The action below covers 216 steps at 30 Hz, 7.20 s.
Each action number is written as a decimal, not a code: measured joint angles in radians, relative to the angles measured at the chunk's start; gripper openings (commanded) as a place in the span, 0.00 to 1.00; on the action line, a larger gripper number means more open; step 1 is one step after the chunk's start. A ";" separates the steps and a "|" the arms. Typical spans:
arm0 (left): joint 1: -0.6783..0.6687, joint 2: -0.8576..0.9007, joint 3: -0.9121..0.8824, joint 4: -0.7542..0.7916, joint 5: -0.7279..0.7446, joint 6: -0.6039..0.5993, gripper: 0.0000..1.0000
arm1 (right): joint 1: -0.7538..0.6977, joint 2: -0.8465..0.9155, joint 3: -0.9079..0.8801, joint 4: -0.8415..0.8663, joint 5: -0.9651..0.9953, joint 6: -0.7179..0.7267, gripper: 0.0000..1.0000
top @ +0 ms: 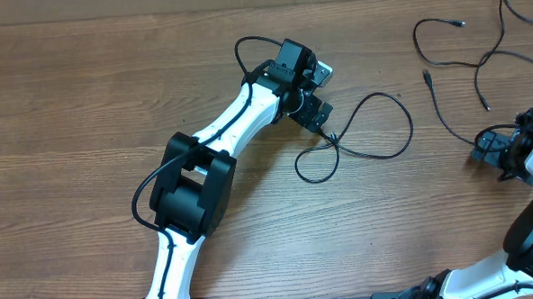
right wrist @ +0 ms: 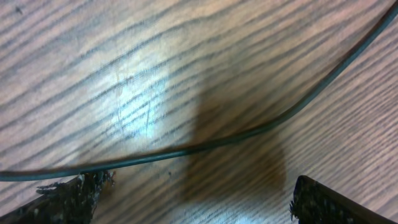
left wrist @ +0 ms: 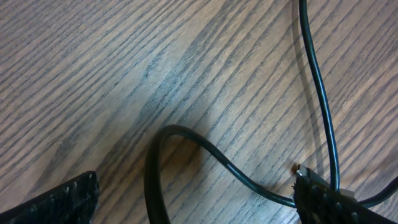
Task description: Untangle cables
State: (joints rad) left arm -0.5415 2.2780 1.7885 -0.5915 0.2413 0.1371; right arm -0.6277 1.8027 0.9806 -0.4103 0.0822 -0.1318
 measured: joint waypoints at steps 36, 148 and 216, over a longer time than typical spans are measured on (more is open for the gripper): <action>0.000 0.000 0.000 0.000 0.000 0.000 1.00 | 0.000 0.425 0.246 0.647 -0.104 0.015 1.00; 0.286 0.000 0.000 -0.067 0.004 -0.169 1.00 | 0.557 0.089 0.145 -0.174 -0.086 -0.078 0.60; 0.286 0.000 0.000 -0.066 0.004 -0.169 1.00 | 0.563 -0.565 0.506 -0.575 0.143 0.077 0.04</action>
State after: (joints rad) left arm -0.2554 2.2780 1.7885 -0.6579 0.2451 -0.0315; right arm -0.0650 1.2373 1.4868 -0.9855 0.2256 -0.0551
